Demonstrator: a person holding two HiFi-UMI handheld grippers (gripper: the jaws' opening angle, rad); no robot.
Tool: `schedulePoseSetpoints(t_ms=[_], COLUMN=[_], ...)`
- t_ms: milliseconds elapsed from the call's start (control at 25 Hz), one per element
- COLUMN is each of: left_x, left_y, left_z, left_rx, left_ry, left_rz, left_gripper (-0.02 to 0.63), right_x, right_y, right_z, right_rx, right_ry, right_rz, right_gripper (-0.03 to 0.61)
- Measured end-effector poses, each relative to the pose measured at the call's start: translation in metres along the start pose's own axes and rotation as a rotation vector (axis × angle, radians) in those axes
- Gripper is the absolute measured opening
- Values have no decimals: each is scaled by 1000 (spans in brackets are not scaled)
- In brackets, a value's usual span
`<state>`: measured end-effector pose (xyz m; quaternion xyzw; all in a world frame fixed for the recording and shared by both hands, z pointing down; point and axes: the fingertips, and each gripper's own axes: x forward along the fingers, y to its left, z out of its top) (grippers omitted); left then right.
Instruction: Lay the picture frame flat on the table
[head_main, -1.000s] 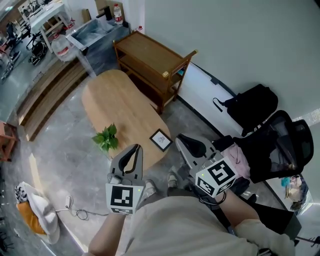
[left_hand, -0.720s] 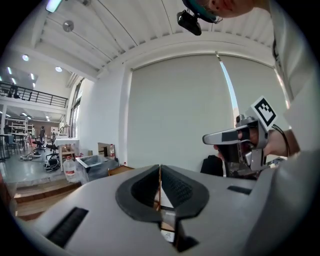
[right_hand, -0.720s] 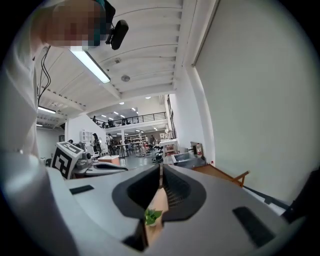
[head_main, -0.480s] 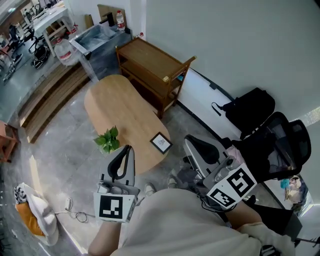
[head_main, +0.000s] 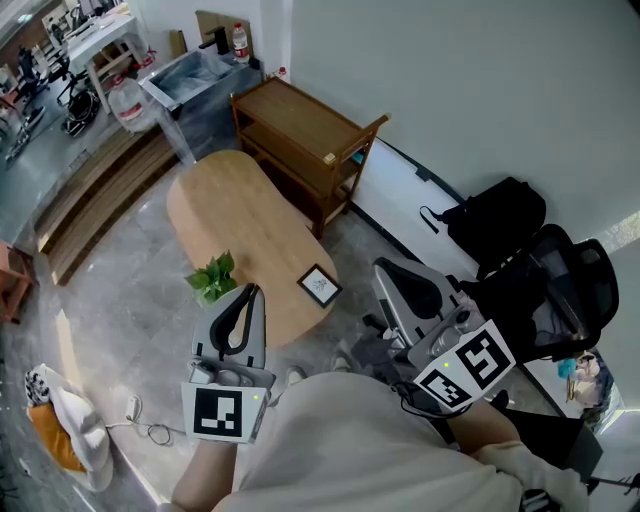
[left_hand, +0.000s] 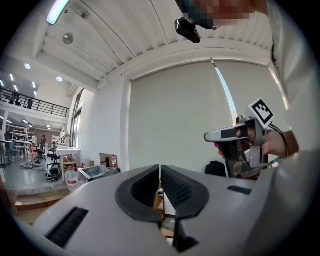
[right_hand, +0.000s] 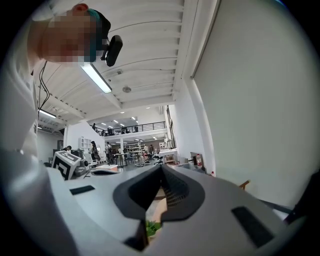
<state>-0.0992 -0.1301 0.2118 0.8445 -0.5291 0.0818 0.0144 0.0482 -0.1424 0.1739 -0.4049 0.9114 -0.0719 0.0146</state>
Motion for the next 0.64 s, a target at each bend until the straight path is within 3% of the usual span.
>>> schedulePoseSetpoints(t_ms=[640], left_x=[-10], left_y=[13], left_z=[0], left_rx=[-24], left_ry=[13], left_rz=[9], left_gripper=[12], right_x=[9], right_y=[21], right_z=[0], right_rx=[-99], right_ry=[15], right_rz=[38], right_gripper=[-3])
